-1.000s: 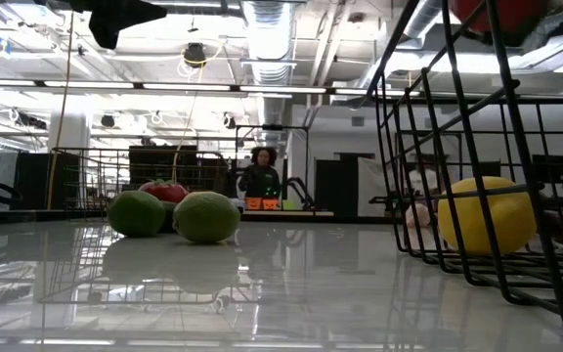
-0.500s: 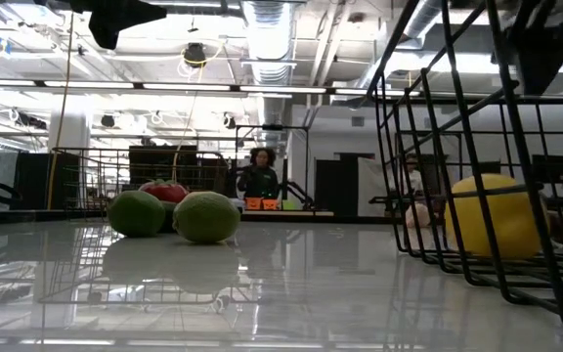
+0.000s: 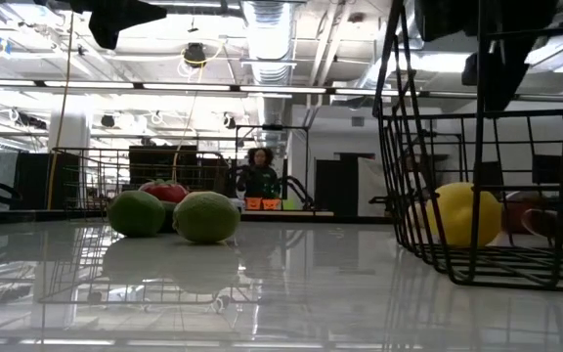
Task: Sort produce into baskets
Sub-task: Adjust the bottom wire basket, then put the apple into the bottom wire basket
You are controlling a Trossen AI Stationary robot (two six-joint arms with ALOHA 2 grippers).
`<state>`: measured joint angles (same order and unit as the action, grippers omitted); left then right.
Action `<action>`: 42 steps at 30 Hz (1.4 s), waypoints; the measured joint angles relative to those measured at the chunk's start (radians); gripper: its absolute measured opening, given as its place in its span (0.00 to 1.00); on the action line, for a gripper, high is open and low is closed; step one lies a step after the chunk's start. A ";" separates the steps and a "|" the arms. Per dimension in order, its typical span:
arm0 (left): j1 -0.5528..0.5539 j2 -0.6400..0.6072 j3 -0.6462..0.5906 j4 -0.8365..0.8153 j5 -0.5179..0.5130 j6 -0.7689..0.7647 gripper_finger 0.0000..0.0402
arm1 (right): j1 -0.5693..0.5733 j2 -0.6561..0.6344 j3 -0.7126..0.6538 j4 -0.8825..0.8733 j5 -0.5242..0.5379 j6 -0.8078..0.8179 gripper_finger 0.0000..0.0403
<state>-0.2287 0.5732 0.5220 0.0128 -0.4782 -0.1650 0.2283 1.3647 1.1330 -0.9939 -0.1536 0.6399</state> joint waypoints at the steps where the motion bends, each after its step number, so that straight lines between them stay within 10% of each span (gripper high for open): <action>1: 0.000 0.000 0.000 0.000 0.000 0.000 0.56 | 0.001 0.000 0.010 0.000 0.014 -0.014 0.96; 11: 0.000 0.000 0.000 0.000 -0.005 -0.005 0.56 | -0.052 0.010 0.096 -0.039 0.548 -0.091 0.96; 27: 0.000 0.000 0.000 -0.003 -0.004 0.003 0.56 | -0.066 0.267 0.081 0.010 0.282 -0.202 0.96; 42: 0.000 0.000 0.000 -0.003 -0.003 0.000 0.56 | -0.260 0.178 0.091 -0.080 0.496 -0.220 0.96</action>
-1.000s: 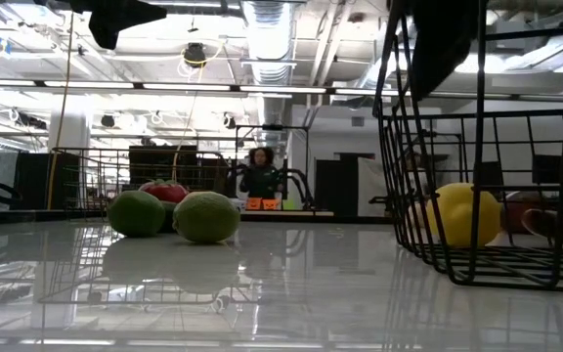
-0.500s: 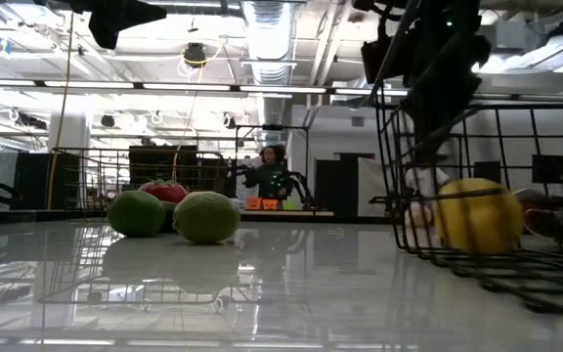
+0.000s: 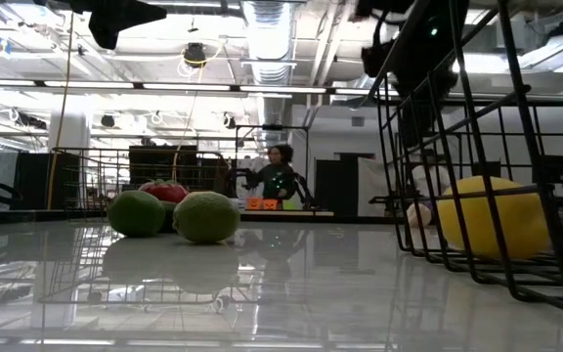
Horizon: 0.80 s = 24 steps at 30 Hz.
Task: Sort produce into baskets
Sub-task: Put the apple into the bottom wire basket
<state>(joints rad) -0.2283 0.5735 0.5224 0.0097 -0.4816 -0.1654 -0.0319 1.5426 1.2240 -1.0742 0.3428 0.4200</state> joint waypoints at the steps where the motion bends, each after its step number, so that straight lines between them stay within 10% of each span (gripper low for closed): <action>1: 0.000 0.000 0.000 0.000 0.000 0.003 0.56 | -0.041 -0.001 0.000 0.002 0.017 -0.013 0.96; 11: -0.001 0.000 0.000 -0.021 0.007 -0.002 0.56 | -0.401 0.064 -0.010 0.133 0.057 -0.094 0.96; 24: -0.001 0.000 0.000 -0.098 0.030 -0.057 0.56 | -0.420 -0.123 -0.270 0.054 0.022 -0.130 0.90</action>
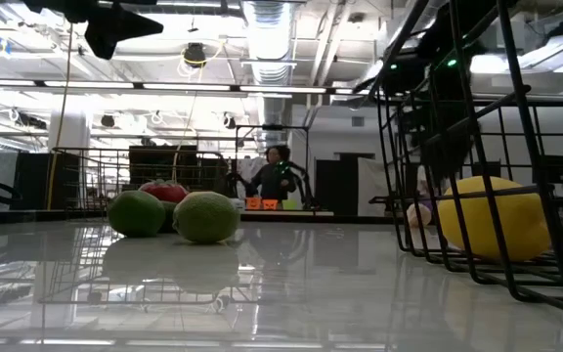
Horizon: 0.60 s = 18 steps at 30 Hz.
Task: Sort produce into baskets
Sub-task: Put the apple into the bottom wire basket
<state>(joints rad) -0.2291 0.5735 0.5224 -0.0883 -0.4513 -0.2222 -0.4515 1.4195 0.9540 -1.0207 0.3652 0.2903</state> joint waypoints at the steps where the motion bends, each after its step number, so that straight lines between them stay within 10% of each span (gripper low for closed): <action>1: 0.000 0.000 0.000 0.010 -0.002 0.000 0.56 | 0.010 -0.015 -0.007 -0.054 -0.008 0.011 0.90; 18: 0.000 0.003 0.000 0.047 0.047 0.018 0.56 | -0.025 -0.072 -0.173 -0.148 -0.047 0.048 0.94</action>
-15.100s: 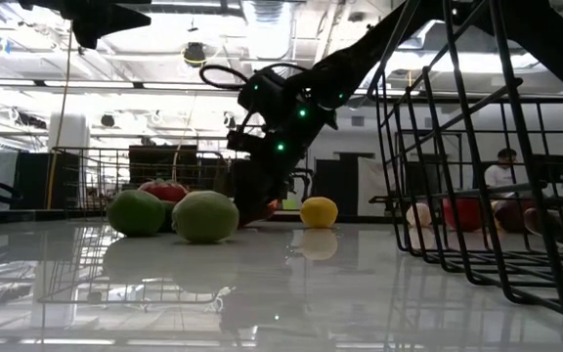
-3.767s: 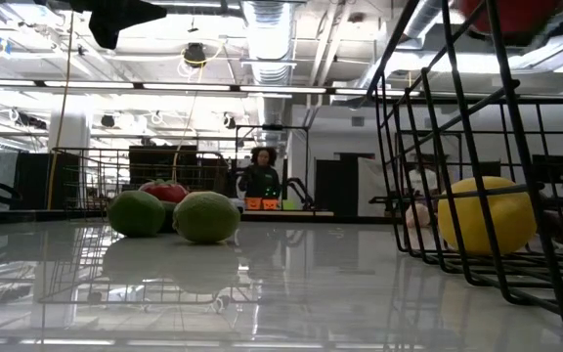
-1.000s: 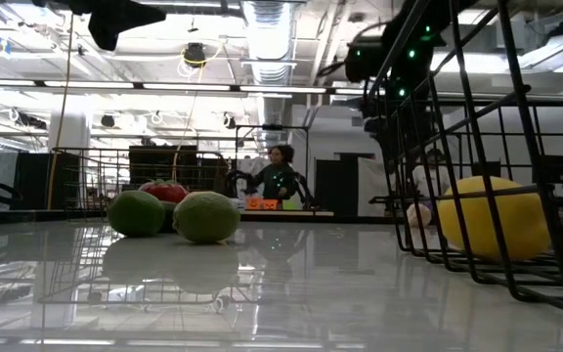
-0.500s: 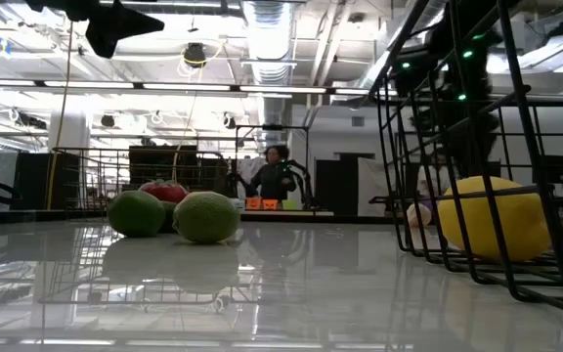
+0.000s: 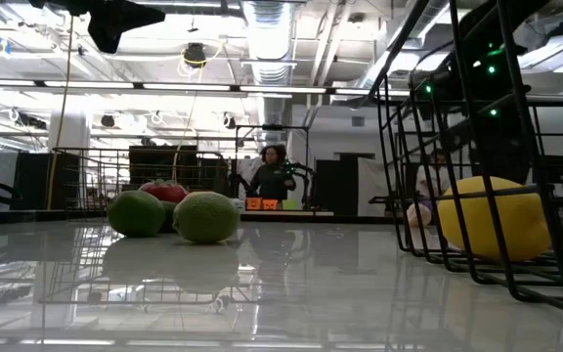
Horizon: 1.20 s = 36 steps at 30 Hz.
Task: Sort produce into baskets
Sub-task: Put the apple into the bottom wire basket
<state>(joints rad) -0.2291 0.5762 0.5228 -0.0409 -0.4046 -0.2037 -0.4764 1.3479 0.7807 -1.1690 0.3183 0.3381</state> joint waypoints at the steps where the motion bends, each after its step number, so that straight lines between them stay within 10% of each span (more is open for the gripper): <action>1: 0.000 0.000 0.000 0.000 0.000 0.002 0.56 | -0.005 0.000 -0.011 0.006 -0.001 -0.003 0.94; 36: 0.000 0.000 0.000 0.006 -0.012 0.008 0.56 | 0.036 0.051 0.072 -0.028 -0.181 0.039 0.82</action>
<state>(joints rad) -0.2293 0.5758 0.5228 -0.0353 -0.4169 -0.1955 -0.4401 1.3990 0.8523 -1.1966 0.1369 0.3774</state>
